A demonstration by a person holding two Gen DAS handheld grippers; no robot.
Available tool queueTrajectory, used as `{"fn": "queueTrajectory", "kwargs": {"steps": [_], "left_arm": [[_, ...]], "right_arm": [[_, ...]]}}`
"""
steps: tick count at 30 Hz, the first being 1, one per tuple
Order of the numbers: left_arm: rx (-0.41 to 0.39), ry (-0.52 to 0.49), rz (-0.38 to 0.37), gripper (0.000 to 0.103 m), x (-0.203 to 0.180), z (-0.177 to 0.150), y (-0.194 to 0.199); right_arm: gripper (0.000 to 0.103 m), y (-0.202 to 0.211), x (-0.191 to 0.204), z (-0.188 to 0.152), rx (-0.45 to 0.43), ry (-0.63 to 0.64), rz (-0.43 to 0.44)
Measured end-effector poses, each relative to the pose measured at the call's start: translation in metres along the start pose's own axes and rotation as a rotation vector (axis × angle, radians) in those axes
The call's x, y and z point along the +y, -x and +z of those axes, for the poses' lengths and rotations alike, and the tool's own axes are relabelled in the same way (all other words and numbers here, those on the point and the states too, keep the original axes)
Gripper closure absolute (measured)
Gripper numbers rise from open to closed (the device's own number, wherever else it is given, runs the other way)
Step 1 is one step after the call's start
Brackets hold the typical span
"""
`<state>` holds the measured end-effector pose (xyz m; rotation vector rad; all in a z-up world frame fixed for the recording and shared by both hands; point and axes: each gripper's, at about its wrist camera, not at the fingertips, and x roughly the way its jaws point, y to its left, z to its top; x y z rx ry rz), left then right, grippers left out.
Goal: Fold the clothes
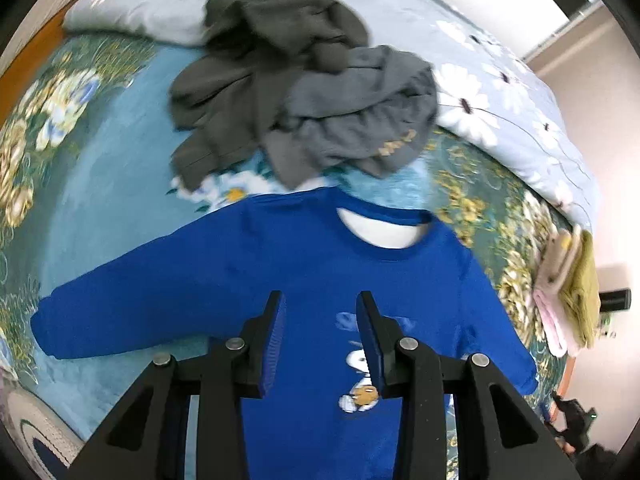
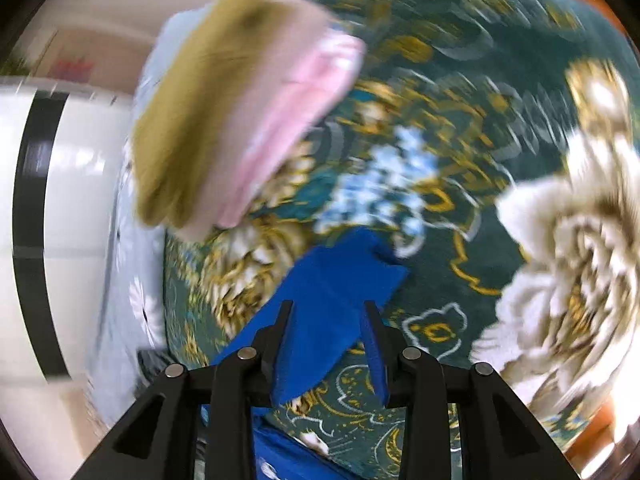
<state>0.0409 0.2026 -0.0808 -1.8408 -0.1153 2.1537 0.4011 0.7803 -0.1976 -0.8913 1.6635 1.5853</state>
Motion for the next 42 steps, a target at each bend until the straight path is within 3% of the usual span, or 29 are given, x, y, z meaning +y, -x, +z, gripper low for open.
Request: {"fn": "queueTrajectory", "kwargs": {"steps": [6, 16, 18, 20, 21, 28, 33, 38, 42], "left_arm": [[-0.015, -0.065, 0.024, 0.066, -0.049, -0.018, 0.017], [0.022, -0.113, 0.081, 0.065, -0.086, -0.043, 0.02], [0.019, -0.118, 0.085, 0.065, -0.091, -0.043, 0.022], [0.013, -0.121, 0.08, 0.065, -0.096, -0.043, 0.024], [0.009, -0.124, 0.077, 0.065, -0.098, -0.042, 0.026], [-0.031, -0.151, 0.079, 0.065, -0.1, -0.042, 0.041], [-0.049, -0.084, 0.09, 0.065, -0.08, -0.045, 0.051], [-0.094, 0.003, 0.093, 0.065, -0.048, -0.048, 0.073], [-0.128, 0.079, 0.096, 0.065, -0.016, -0.053, 0.089]], "right_arm": [[0.066, -0.045, -0.032, 0.012, 0.062, -0.119, 0.019], [0.066, -0.077, -0.035, 0.01, 0.033, -0.215, 0.034], [0.074, -0.078, -0.037, 0.009, 0.034, -0.245, 0.03], [0.093, -0.075, -0.039, 0.008, 0.03, -0.262, 0.035], [0.094, -0.074, -0.04, 0.009, 0.027, -0.259, 0.032], [0.095, -0.062, -0.045, 0.012, 0.013, -0.228, 0.013], [0.095, -0.05, -0.043, 0.013, -0.005, -0.204, 0.02], [0.095, -0.017, 0.006, 0.008, -0.051, -0.03, 0.055], [0.095, 0.016, 0.073, -0.007, -0.096, 0.166, 0.116]]}}
